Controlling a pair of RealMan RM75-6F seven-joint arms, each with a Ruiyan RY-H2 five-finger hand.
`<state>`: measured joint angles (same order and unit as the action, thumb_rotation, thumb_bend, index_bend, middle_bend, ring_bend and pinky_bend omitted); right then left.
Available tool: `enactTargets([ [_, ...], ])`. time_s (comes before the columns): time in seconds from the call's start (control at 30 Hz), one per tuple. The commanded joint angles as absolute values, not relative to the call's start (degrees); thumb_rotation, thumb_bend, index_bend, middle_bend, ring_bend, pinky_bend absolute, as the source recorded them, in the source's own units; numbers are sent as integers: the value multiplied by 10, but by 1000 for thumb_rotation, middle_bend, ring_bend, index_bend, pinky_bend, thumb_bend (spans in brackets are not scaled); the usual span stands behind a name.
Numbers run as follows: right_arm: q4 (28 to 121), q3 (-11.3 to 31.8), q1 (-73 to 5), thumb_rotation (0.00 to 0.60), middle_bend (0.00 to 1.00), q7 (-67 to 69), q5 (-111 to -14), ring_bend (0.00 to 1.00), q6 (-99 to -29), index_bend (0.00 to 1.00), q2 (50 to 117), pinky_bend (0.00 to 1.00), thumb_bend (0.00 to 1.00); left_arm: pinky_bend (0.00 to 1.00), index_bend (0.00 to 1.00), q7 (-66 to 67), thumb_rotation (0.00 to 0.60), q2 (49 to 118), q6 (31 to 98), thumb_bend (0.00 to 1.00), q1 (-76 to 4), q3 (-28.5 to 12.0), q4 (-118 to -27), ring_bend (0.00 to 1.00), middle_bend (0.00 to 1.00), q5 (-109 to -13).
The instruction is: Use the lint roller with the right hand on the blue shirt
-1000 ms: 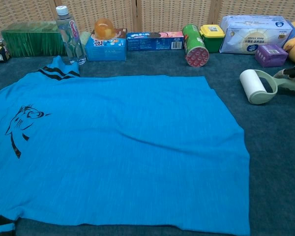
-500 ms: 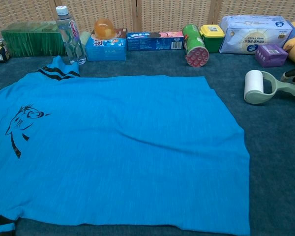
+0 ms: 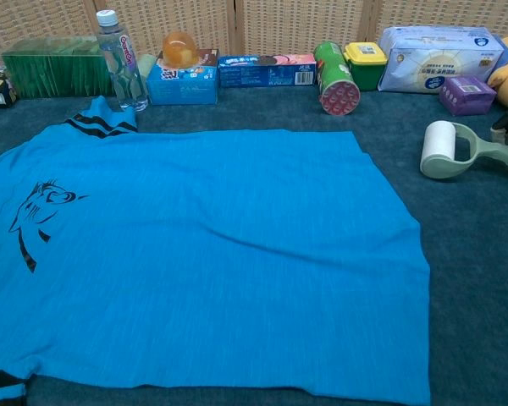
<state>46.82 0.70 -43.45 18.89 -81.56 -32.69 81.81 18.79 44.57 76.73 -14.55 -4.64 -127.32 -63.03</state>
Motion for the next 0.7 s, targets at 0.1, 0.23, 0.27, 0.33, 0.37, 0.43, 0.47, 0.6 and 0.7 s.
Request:
enactTargets([
  [0.1, 466, 12, -432, 600, 502, 178, -810, 202, -331, 515, 822, 167, 509, 18, 0, 187, 600, 446, 766, 82, -146, -46, -1273, 0, 0, -631],
  [0.23, 466, 14, -432, 600, 503, 165, -807, 203, -333, 516, 825, 177, 633, 18, 0, 185, 600, 445, 766, 82, -146, -46, -1273, 0, 0, -630],
  [0.27, 466, 15, -433, 600, 503, 162, -807, 203, -333, 516, 825, 180, 667, 18, 0, 185, 600, 445, 766, 82, -145, -46, -1273, 0, 0, -630],
  [0.33, 466, 16, -433, 600, 503, 156, -805, 203, -335, 516, 825, 185, 714, 18, 0, 183, 600, 445, 765, 82, -145, -45, -1273, 0, 0, -631],
  [0.37, 467, 16, -433, 600, 503, 155, -805, 203, -334, 515, 825, 188, 727, 18, 0, 183, 600, 445, 765, 82, -145, -45, -1273, 0, 0, -631],
  [0.43, 469, 17, -434, 600, 501, 152, -804, 205, -334, 516, 823, 203, 734, 18, 0, 182, 600, 446, 765, 82, -145, -45, -1272, 0, 0, -631],
  [0.47, 470, 17, -434, 600, 499, 149, -804, 208, -333, 513, 823, 220, 738, 18, 0, 181, 600, 446, 765, 82, -145, -44, -1271, 0, 0, -631],
  [0.6, 468, 19, -436, 600, 486, 131, -807, 251, -343, 470, 824, 348, 762, 18, 0, 178, 600, 446, 764, 82, -144, -44, -1270, 0, 0, -633],
  [0.7, 461, 19, -435, 600, 501, 114, -811, 363, -358, 449, 829, 496, 762, 18, 0, 176, 600, 444, 764, 82, -144, -44, -1269, 0, 0, -635],
])
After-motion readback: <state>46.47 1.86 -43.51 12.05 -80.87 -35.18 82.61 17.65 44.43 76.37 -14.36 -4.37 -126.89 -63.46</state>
